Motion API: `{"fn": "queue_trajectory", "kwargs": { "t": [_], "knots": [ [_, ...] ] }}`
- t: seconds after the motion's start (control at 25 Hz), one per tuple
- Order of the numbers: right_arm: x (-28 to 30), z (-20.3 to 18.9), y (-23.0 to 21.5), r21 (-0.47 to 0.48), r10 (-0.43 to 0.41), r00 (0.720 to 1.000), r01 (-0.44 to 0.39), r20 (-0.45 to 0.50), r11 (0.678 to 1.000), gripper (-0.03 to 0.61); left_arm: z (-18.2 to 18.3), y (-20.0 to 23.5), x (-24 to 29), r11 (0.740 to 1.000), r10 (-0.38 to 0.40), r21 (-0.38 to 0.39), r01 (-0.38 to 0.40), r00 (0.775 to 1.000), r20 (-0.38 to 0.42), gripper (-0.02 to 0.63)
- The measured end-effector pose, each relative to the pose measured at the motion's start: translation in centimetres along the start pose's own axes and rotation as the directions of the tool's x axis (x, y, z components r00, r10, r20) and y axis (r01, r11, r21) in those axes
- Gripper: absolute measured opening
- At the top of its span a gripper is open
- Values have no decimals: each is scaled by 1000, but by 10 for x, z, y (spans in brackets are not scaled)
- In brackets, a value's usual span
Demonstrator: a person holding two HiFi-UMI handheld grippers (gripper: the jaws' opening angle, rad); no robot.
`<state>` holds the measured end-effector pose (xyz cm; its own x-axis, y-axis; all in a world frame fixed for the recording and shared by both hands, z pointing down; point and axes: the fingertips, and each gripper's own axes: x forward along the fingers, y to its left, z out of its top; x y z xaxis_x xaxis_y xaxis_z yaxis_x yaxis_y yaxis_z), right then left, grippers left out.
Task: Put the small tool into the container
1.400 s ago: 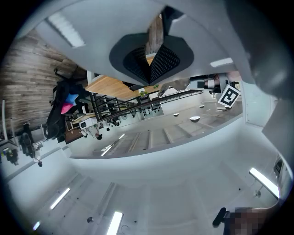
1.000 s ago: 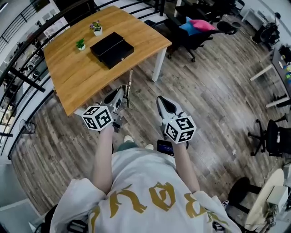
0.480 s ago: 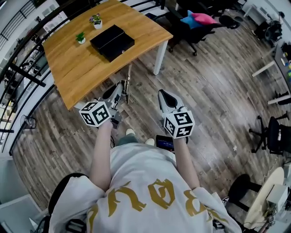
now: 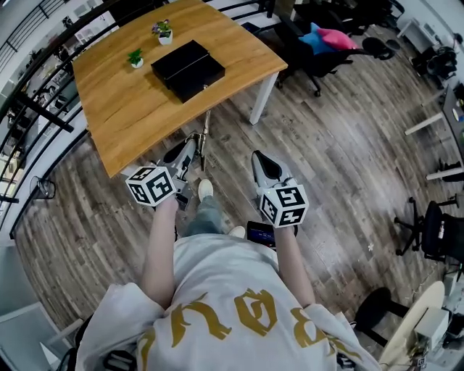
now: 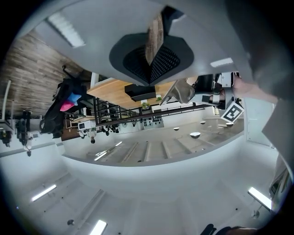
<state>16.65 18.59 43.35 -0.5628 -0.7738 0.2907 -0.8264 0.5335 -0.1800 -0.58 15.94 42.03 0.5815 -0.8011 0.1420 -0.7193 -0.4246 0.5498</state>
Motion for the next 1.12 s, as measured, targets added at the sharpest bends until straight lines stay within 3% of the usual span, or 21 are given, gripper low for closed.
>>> {"fn": "queue_trajectory", "kwargs": {
  "t": [0.28,0.76,1.12],
  "knots": [
    [82,8,-19,-8,-12,999,12,-42,1000,25,27,64,46,1000,-5,-6,5,1000,-13,14],
    [262,52,-52,-6,-75,991,75,-107,997,25,107,203,158,997,-21,65,31,989,-147,14],
    [320,74,-69,-17,-140,986,139,-87,990,26,124,255,207,990,-32,126,66,967,-252,14]
  ]
}}
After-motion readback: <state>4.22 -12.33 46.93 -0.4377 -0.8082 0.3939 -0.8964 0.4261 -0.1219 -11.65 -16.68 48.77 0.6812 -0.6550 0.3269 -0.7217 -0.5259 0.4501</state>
